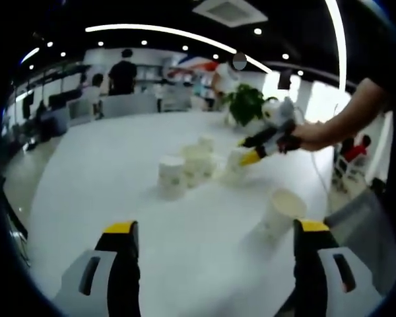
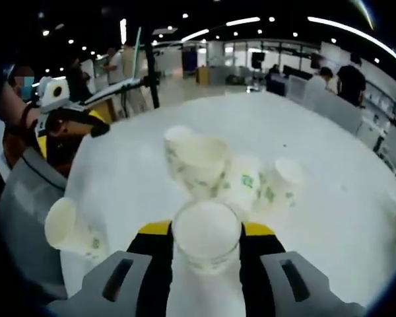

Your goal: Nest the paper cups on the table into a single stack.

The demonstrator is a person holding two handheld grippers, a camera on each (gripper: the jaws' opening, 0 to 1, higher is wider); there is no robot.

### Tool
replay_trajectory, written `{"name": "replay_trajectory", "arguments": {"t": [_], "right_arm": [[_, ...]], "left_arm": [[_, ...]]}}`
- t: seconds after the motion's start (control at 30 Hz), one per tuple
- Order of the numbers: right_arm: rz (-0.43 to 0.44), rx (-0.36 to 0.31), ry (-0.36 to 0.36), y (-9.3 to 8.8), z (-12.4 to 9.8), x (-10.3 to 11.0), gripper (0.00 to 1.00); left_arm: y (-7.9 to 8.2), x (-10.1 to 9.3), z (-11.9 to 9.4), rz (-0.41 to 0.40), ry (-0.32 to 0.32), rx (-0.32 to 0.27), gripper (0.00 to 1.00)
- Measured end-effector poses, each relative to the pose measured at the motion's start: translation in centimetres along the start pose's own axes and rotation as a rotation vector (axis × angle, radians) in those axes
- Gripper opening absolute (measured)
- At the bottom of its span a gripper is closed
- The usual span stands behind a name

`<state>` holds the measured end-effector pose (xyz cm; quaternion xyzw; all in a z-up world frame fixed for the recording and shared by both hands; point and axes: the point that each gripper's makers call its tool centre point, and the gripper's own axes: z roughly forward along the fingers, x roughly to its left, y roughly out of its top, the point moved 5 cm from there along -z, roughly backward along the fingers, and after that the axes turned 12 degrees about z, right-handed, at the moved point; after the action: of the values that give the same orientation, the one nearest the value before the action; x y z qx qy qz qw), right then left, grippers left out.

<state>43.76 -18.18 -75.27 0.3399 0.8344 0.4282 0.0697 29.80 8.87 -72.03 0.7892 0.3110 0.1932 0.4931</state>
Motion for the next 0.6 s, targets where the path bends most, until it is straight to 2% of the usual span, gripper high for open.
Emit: {"name": "replay_trajectory", "arguments": {"t": [0.23, 0.6], "right_arm": [[0.000, -0.058, 0.002, 1.0, -2.6, 1.5, 0.36], [-0.041, -0.161, 0.021, 4.5, -6.7, 3.7, 0.36]], "left_arm": [[0.4, -0.9, 0.1, 0.010, -0.010, -0.006, 0.97], [0.7, -1.8, -0.1, 0.020, -0.033, -0.008, 0.96]]}}
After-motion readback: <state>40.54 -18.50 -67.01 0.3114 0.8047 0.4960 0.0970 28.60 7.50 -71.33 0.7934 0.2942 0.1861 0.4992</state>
